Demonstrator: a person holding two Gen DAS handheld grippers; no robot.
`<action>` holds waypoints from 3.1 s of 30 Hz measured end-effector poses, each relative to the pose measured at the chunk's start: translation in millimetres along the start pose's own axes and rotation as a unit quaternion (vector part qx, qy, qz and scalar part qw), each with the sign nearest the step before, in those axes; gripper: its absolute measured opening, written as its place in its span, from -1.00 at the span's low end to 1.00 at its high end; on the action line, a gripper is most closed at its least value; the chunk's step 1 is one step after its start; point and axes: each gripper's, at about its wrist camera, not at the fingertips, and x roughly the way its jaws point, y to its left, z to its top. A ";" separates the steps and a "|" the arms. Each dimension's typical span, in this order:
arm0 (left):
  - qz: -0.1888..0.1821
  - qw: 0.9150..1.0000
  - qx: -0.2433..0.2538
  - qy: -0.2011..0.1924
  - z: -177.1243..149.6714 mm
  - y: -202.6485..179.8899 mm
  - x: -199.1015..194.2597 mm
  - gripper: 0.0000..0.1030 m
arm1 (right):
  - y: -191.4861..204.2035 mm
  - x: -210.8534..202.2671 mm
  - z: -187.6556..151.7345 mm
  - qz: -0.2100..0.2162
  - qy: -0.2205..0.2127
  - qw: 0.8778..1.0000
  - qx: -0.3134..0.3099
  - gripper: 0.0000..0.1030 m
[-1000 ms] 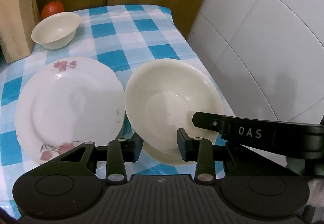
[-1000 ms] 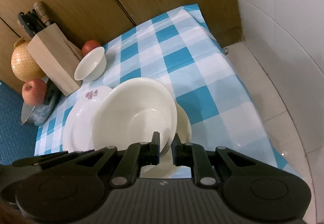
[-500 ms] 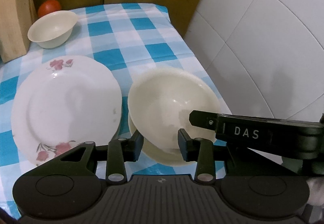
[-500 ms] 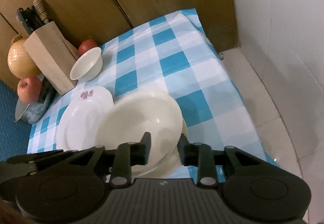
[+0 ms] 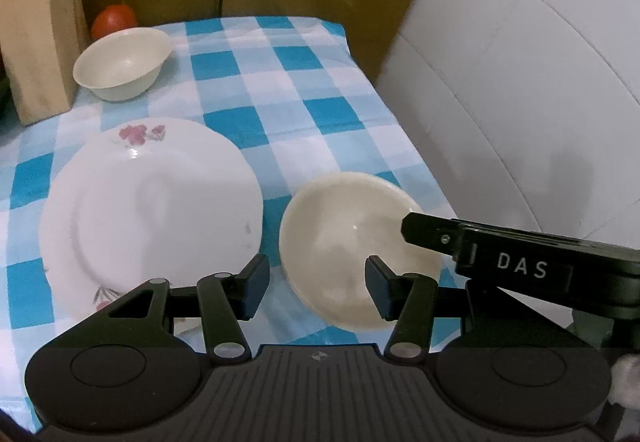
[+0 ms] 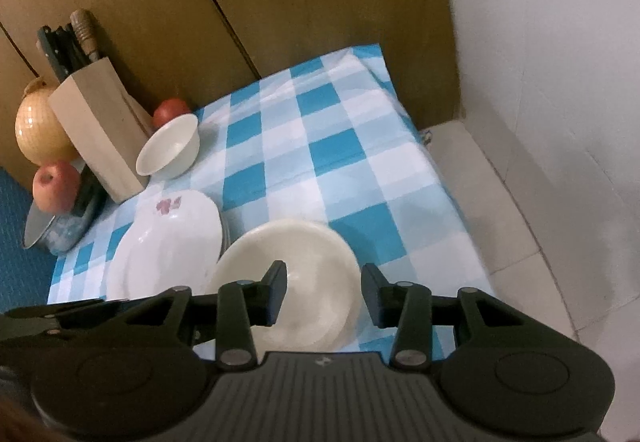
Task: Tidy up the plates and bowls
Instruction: 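Open the right gripper and withdraw it from the bowl stack, then move the right gripper to the third cream bowl by the knife block and grasp it, then carry the third cream bowl and lower it into the bowl stack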
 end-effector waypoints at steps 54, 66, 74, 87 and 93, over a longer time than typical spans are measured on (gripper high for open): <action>0.136 0.969 -0.200 -0.043 118.2 183.2 61.8 -0.31 | 161.1 226.0 135.3 0.060 0.068 0.993 -0.072 -0.72; 0.128 0.974 -0.179 -0.049 117.6 173.6 54.6 -0.44 | 150.9 207.8 132.9 0.080 0.067 0.993 -0.059 -0.80; 0.119 0.979 -0.156 -0.059 118.2 153.8 46.9 -0.40 | 137.6 186.1 129.3 0.081 0.056 0.994 -0.050 -0.80; 0.095 0.986 -0.117 -0.072 107.2 116.9 25.6 -0.35 | 107.5 128.0 117.0 0.079 0.032 0.996 -0.040 -0.79; 0.077 0.991 -0.085 -0.075 96.0 84.1 17.5 -0.33 | 82.4 89.1 106.3 0.073 0.022 0.997 -0.028 -0.78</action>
